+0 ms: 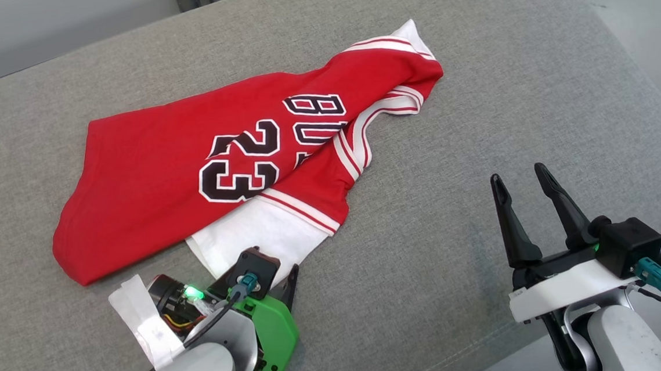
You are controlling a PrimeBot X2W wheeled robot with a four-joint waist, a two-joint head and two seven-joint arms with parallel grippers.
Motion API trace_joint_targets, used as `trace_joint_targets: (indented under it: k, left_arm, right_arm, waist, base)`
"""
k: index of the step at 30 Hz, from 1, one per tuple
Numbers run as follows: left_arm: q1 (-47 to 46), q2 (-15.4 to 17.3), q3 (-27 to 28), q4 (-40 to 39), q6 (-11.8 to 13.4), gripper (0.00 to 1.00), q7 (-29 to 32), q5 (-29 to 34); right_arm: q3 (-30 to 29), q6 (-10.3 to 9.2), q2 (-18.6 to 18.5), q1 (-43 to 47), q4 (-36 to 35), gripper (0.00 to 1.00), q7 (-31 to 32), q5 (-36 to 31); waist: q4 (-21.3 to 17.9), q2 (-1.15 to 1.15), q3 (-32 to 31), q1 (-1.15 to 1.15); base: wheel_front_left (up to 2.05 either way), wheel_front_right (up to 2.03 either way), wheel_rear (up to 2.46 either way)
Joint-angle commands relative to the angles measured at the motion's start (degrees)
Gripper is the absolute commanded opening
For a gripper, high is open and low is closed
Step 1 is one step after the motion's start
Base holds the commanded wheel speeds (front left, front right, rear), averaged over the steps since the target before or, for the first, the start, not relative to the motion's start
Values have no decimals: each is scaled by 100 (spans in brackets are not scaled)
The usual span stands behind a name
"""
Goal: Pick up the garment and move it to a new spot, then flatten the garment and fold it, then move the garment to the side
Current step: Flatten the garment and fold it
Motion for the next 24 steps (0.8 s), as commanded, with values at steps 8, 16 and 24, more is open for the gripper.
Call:
trace_joint_targets:
  k: [8,16,24]
  left_arm:
    - [133,-95,117,-2,-295,0,39,-144]
    - [-158,-624,638,-796,-543,0,-217,-679]
    - [-791,-2116,1126,-417,-858,0,-287,-1332]
  right_arm:
    - [-9,-5,32,-14,49,100,-17,9]
    - [-10,-6,102,-34,40,100,-17,60]
    - [56,-6,217,-173,90,100,-17,183]
  waist:
    - [-216,0,-58,0]
    - [-461,0,-91,0]
    - [-873,0,214,0]
  base:
    - [0,0,0]
    - [0,0,0]
    - [0,0,0]
